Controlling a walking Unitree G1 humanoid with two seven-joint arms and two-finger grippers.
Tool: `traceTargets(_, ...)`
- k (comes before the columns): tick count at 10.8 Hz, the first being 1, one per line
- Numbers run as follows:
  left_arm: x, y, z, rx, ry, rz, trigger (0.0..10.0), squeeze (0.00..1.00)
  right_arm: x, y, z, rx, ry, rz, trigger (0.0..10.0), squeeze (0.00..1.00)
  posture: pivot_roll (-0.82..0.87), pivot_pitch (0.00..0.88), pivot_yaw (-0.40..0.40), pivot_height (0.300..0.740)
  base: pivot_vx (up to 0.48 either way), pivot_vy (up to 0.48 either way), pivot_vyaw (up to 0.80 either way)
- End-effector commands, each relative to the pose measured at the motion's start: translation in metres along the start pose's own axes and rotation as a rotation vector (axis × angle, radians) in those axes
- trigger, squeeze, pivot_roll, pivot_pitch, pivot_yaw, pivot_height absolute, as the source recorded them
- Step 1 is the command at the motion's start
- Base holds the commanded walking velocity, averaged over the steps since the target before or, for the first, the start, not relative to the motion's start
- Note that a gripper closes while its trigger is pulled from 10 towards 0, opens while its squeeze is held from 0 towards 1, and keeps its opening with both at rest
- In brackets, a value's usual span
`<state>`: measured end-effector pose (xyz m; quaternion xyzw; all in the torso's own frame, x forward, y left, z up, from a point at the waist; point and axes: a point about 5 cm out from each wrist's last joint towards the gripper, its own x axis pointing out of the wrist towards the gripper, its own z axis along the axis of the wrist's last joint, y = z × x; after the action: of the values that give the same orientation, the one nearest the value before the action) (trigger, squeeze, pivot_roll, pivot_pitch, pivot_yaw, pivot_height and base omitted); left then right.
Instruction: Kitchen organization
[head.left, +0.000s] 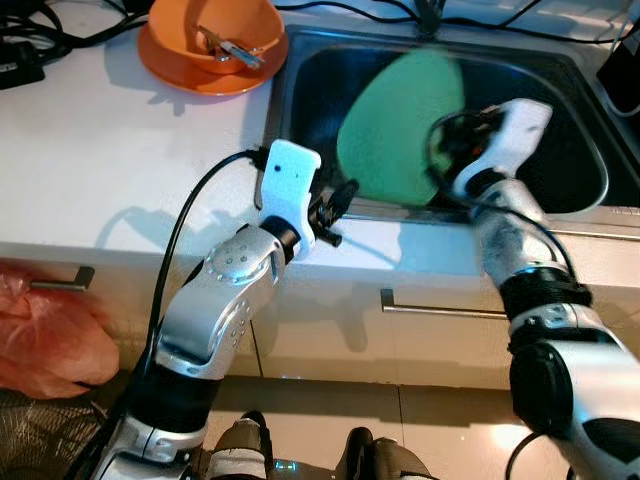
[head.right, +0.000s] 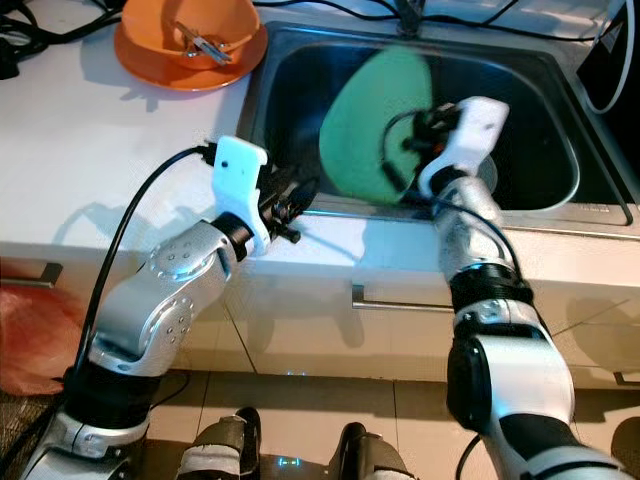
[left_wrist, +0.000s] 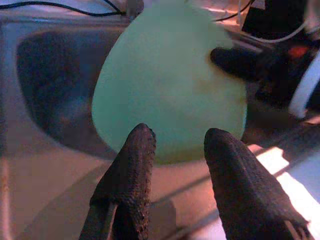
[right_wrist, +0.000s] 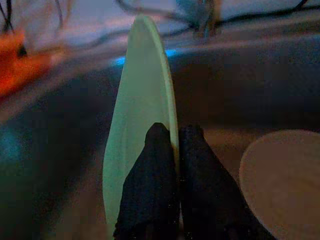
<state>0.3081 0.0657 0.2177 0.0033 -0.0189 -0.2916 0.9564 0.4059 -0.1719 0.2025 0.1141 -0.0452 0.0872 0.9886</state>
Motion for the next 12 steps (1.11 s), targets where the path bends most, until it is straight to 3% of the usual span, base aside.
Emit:
traceTargets(1, -0.002, -0.007, 0.001, 0.003, 0.001, -0.026, 10.0, 0.00, 0.003, 0.000, 0.015, -0.049, -0.055, 0.016, 10.0, 0.00, 0.24, 0.204, -0.068, 0.740, 0.000, 0.000, 0.00)
traceTargets(6, -0.008, -0.004, -0.001, -0.005, 0.019, 0.000, 10.0, 0.00, 0.002, 0.000, -0.008, -0.103, 0.050, 0.003, 10.0, 0.00, 0.26, 0.229, -0.067, 0.740, 0.000, 0.000, 0.00)
traceTargets(7, -0.008, -0.005, -0.001, -0.009, 0.022, 0.000, 10.0, 0.00, 0.001, 0.000, -0.012, -0.106, 0.064, 0.002, 10.0, 1.00, 0.27, 0.230, -0.067, 0.740, 0.000, 0.000, 0.00)
traceTargets(8, -0.008, -0.005, -0.001, -0.010, 0.023, 0.002, 10.0, 0.00, 0.001, 0.000, -0.013, -0.112, 0.067, 0.001, 10.0, 1.00, 0.26, 0.231, -0.066, 0.740, 0.000, 0.000, 0.00)
traceTargets(9, -0.009, -0.005, -0.001, -0.011, 0.026, 0.005, 10.0, 0.00, 0.001, 0.001, -0.015, -0.122, 0.072, 0.001, 10.0, 0.00, 0.26, 0.230, -0.067, 0.740, 0.000, 0.000, 0.00)
traceTargets(12, -0.009, -0.004, -0.001, -0.013, 0.029, 0.008, 10.0, 0.00, 0.000, -0.002, -0.018, -0.125, 0.081, -0.017, 10.0, 0.00, 0.27, 0.231, -0.068, 0.740, 0.000, 0.000, 0.00)
